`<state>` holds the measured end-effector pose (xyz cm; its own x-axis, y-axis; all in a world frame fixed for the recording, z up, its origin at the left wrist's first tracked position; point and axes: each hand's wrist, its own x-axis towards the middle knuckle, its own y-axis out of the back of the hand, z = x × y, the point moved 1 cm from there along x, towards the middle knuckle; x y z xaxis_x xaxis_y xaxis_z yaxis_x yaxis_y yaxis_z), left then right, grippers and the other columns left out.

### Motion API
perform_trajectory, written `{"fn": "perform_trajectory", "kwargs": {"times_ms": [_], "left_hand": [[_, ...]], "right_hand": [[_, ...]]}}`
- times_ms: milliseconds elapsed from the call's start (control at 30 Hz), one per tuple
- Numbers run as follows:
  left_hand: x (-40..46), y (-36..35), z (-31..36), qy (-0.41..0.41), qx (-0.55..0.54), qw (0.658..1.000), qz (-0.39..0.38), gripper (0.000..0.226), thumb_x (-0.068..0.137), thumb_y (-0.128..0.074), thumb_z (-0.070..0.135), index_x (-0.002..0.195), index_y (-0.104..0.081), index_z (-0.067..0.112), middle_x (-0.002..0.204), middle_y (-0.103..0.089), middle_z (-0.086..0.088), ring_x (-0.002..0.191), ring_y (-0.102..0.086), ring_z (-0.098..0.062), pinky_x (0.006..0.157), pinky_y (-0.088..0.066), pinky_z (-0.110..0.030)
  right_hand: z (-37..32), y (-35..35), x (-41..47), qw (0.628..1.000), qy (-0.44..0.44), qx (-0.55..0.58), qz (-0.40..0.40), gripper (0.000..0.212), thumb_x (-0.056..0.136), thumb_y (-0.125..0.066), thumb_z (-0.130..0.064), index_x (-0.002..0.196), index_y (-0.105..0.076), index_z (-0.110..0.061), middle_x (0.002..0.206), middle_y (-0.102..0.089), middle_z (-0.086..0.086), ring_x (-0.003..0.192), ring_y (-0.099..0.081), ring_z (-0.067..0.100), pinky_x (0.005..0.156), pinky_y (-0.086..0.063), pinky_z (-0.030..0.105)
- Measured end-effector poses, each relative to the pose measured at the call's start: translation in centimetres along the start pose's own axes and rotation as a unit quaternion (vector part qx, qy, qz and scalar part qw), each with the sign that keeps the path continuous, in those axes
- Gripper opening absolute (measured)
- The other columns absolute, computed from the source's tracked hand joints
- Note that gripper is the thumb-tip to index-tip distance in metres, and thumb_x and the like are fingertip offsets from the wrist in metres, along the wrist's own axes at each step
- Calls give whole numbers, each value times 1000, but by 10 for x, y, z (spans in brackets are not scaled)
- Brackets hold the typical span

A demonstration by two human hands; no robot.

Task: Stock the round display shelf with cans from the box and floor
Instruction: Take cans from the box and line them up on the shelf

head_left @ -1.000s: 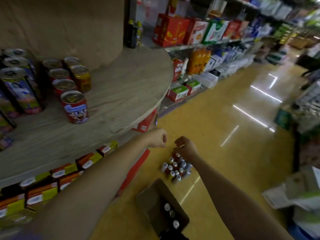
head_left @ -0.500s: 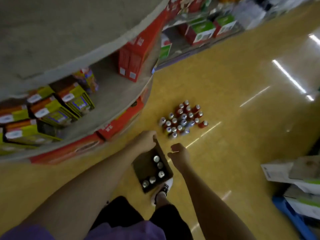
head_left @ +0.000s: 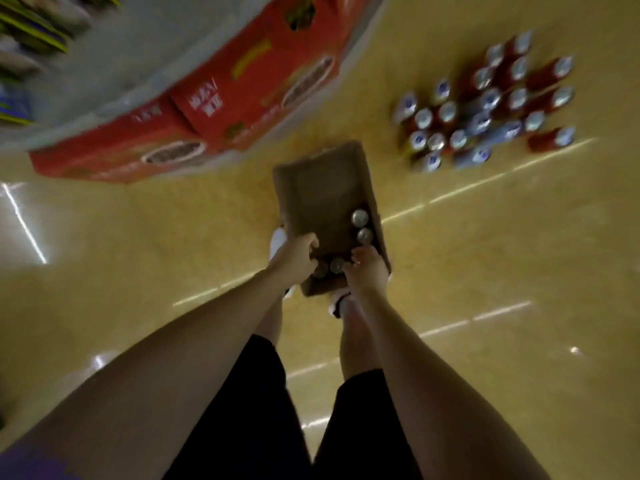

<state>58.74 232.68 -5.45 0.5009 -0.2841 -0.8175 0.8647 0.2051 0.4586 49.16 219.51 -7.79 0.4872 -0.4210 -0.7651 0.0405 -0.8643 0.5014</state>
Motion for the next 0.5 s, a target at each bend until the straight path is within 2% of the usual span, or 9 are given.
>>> {"fn": "perform_trajectory", "kwargs": {"times_ms": [100, 200, 333, 400, 500], "left_hand": [[34, -47, -33, 22, -17, 999, -26, 27, 88, -57, 5, 114, -56, 7, 109, -58, -9, 100, -55, -26, 77, -39, -31], [74, -91, -66, 40, -13, 998, -44, 27, 88, -56, 4, 115, -56, 6, 111, -59, -13, 101, -56, -29, 79, -42, -36], [121, -145, -102, 85, 13, 994, -70, 31, 89, -57, 7, 120, -56, 6, 105, -59, -8, 101, -59, -27, 81, -40, -26], [144, -169, -114, 93, 24, 991, -88, 33, 89, -57, 7, 122, -54, 6, 115, -62, -13, 109, -59, -30, 87, -45, -30], [176, -195, -126, 94, 61, 989, -92, 36, 89, -58, 11, 123, -51, 7, 124, -59, -17, 115, -57, -34, 96, -48, -41]], "right_hand": [[30, -40, 28, 1000, 0, -10, -20, 17, 85, -65, -15, 95, -67, -2, 98, -69, 18, 95, -62, 36, 72, -46, 36], [60, -80, 58, 997, -47, -14, -52, 24, 83, -64, -12, 105, -65, -5, 106, -69, 15, 102, -62, 35, 76, -42, 31], [99, -135, 98, 994, -62, -36, -88, 33, 79, -62, -9, 111, -62, -7, 108, -67, 14, 104, -61, 34, 76, -38, 27], [116, -156, 121, 992, -49, -57, -101, 32, 79, -59, -7, 111, -60, -9, 110, -64, 14, 104, -59, 33, 76, -34, 25], [133, -179, 155, 989, -28, -83, -115, 29, 82, -56, -6, 110, -60, -13, 110, -63, 13, 103, -60, 31, 83, -41, 27]]}}
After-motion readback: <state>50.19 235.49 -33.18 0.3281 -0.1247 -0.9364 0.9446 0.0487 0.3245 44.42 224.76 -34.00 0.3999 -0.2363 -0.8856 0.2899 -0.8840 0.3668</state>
